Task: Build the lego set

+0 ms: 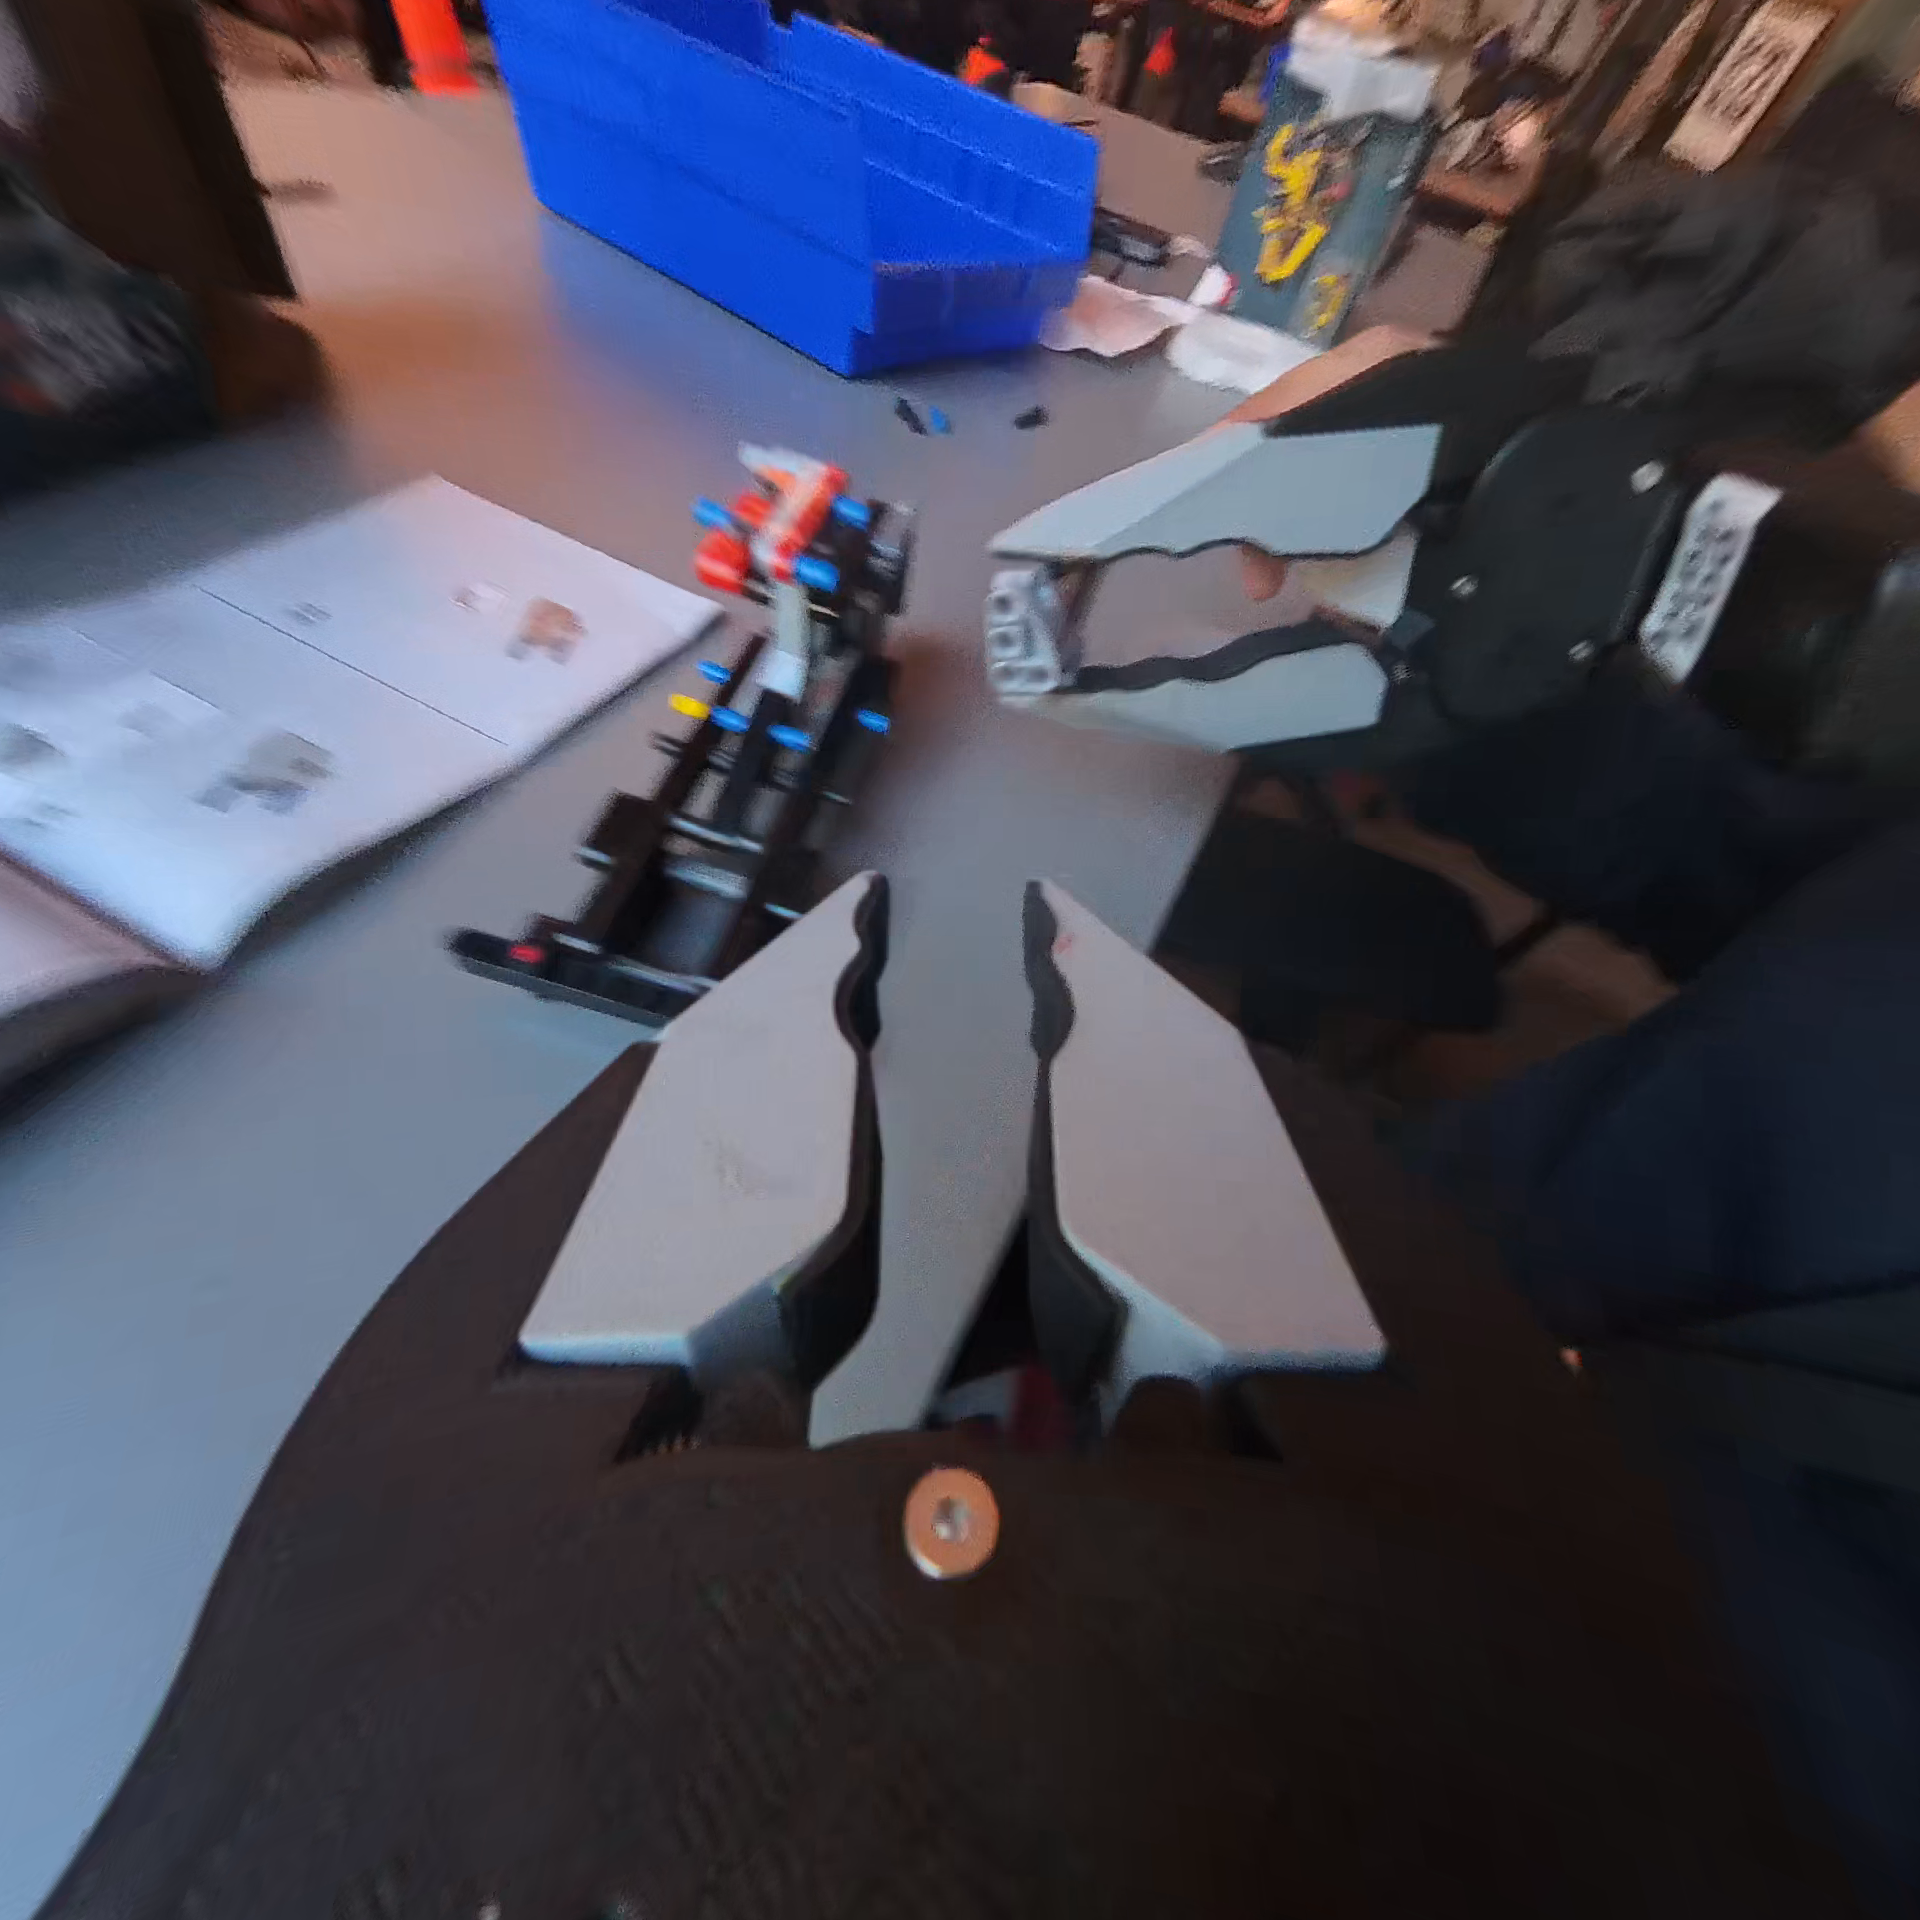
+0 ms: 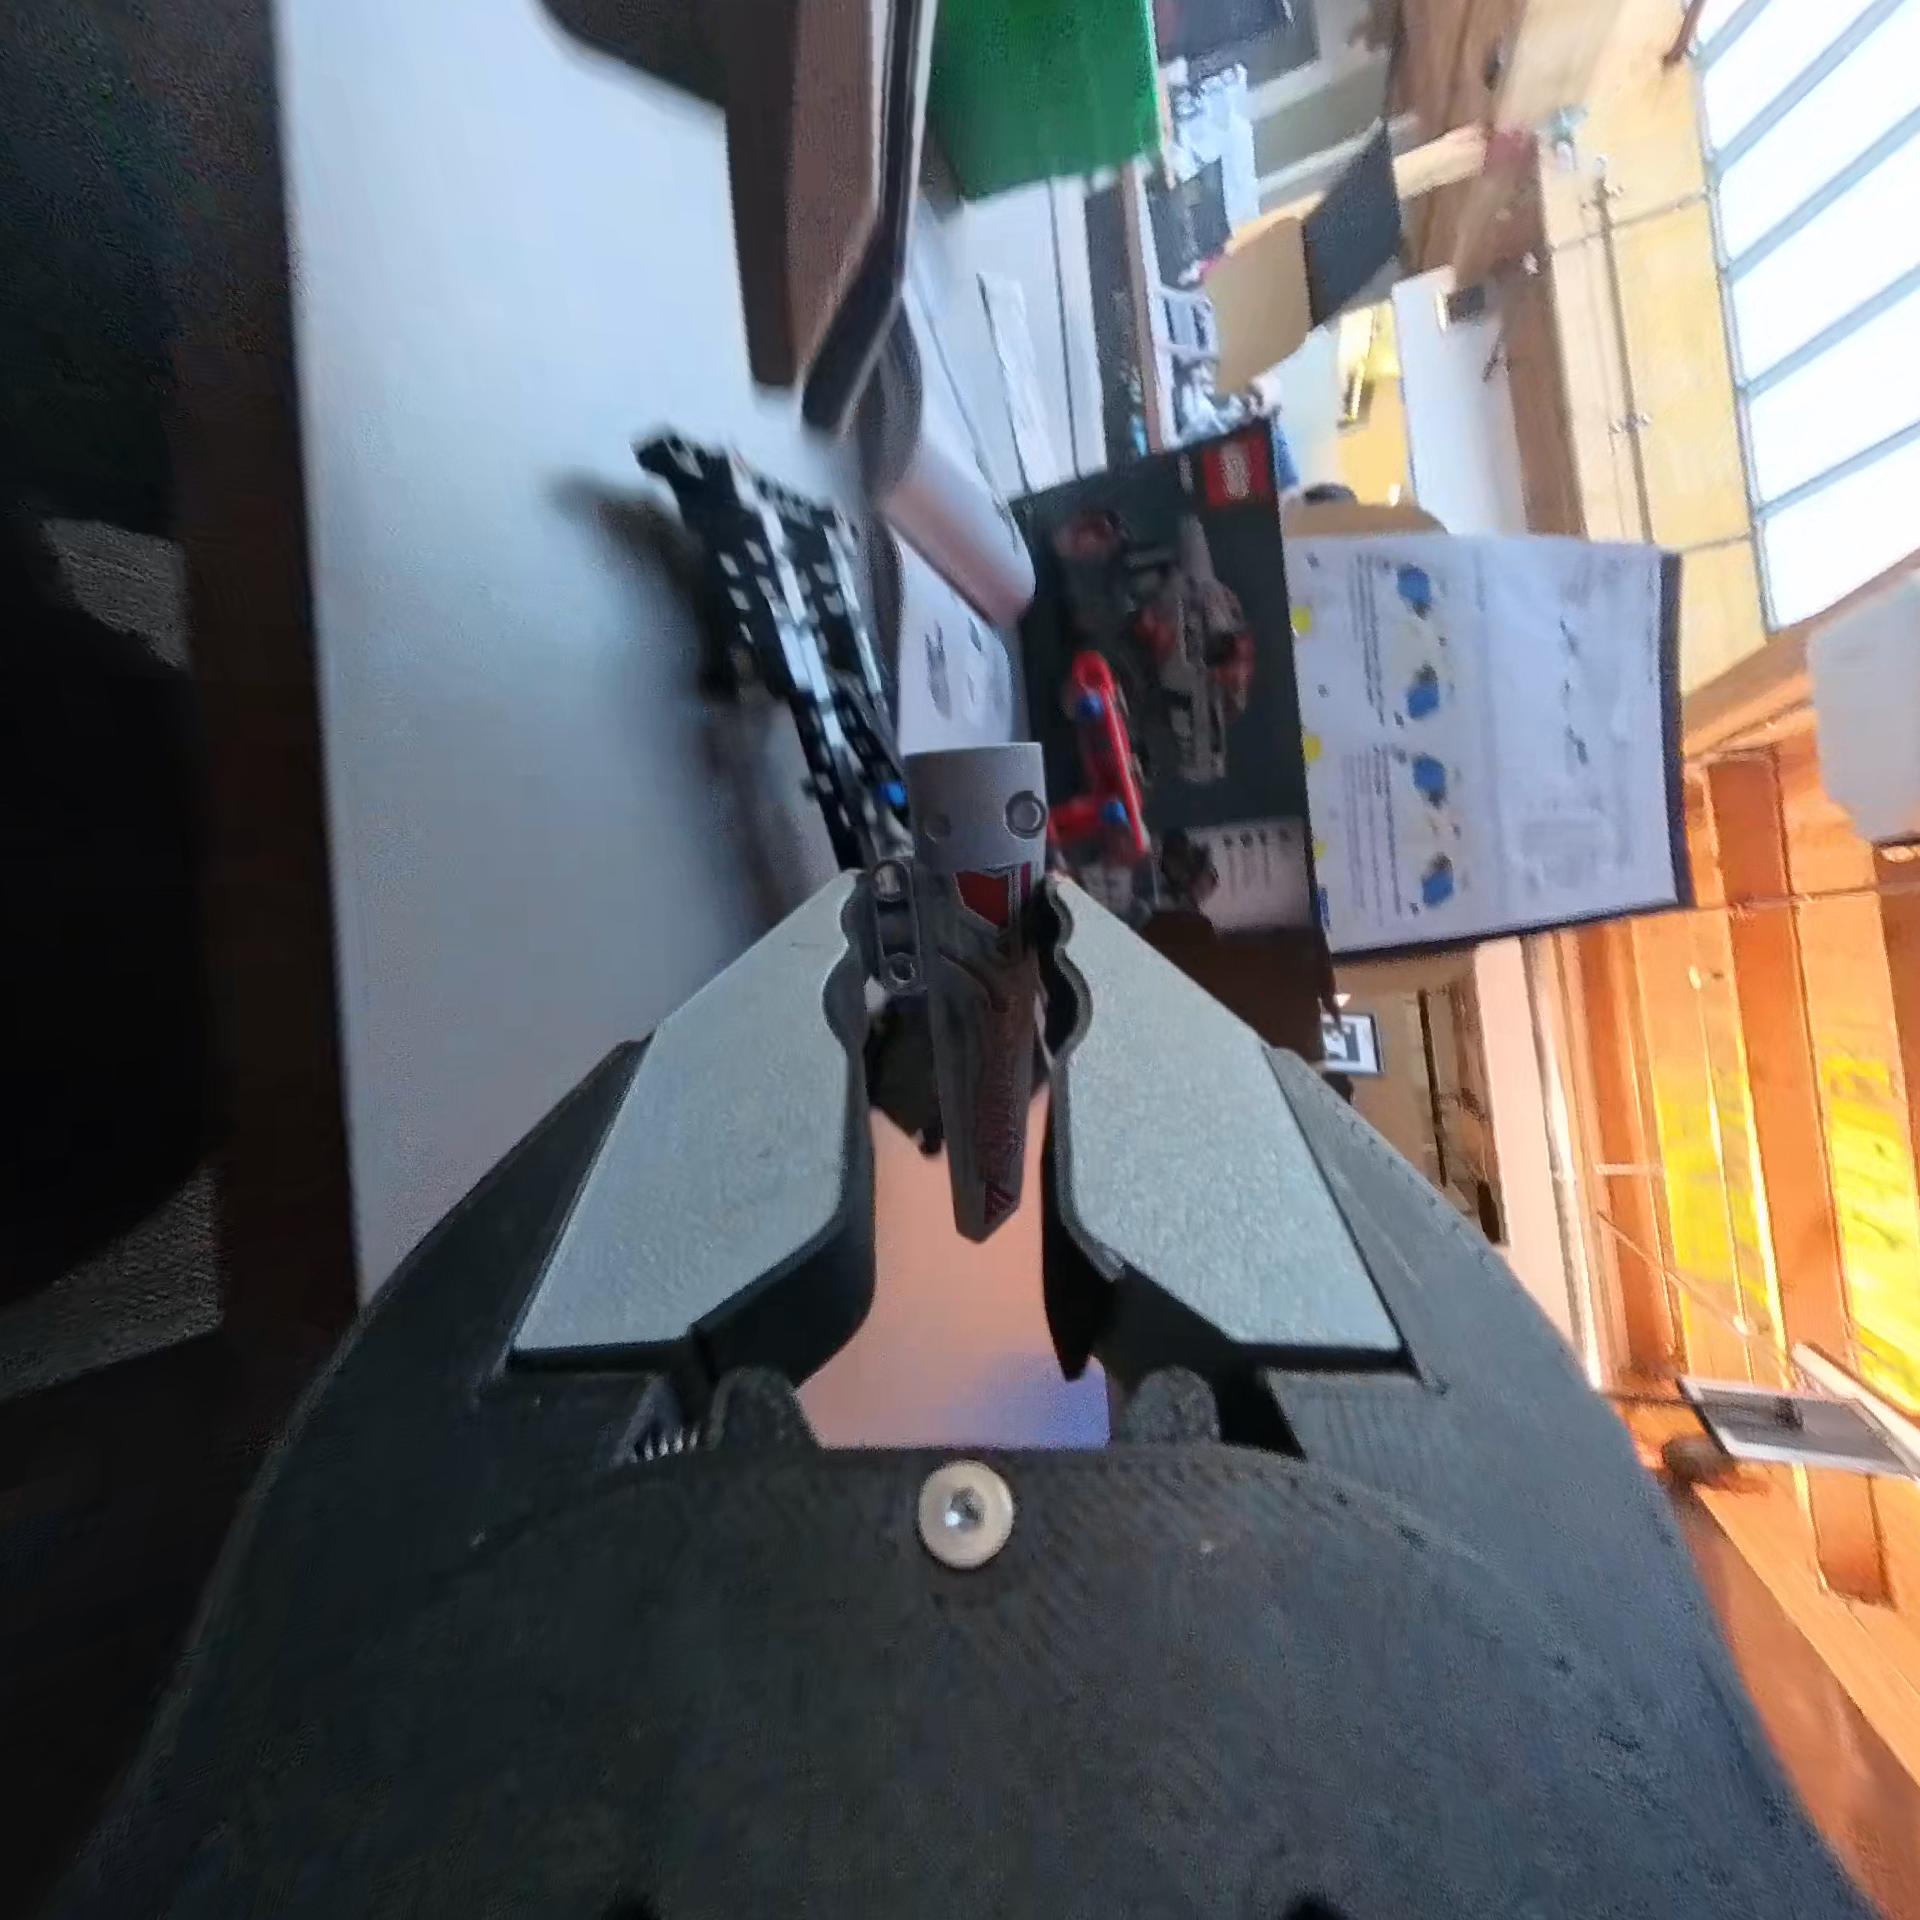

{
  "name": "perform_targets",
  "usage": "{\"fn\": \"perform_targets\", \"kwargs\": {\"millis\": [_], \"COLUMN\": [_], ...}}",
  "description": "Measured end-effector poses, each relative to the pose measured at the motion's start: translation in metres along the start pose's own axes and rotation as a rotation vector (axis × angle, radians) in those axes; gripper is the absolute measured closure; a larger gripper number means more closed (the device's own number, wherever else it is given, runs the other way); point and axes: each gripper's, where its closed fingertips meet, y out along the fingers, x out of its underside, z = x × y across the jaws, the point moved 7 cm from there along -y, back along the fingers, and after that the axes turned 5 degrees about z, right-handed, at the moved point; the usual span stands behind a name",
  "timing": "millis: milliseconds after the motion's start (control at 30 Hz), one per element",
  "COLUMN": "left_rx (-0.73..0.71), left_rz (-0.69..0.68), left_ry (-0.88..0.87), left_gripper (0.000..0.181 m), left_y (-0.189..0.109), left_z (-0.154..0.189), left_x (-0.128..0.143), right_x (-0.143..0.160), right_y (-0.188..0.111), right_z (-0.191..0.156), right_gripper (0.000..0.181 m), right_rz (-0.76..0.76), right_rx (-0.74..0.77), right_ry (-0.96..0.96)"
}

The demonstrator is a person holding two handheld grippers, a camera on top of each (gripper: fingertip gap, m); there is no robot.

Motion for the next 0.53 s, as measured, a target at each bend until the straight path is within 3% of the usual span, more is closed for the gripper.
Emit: {"fn": "perform_targets", "kwargs": {"millis": [167, 233, 367, 533], "left_rx": [-0.16, -0.091, 0.014, 0.0], "left_rz": [-0.014, -0.066, -0.182, -0.138], "left_ry": [0.375, 0.442, 0.608, 0.946], "left_gripper": [0.146, 0.141, 0.149, 0.148], "left_y": [0.015, 0.033, 0.058, 0.057], "left_z": [-0.032, -0.035, -0.042, -0.038], "left_x": [-0.042, -0.048, -0.045, -0.045], "right_x": [0.045, 0.053, 0.066, 0.098], "right_y": [-0.013, -0.012, -0.011, -0.004], "right_z": [0.009, 0.008, 0.014, 0.03], "right_gripper": [0.153, 0.153, 0.153, 0.152], "right_rz": [-0.041, -0.046, -0.046, -0.016], "right_rx": [0.102, 0.099, 0.09, -0.042], "right_ry": [0.075, 0.1, 0.145, 0.25]}}
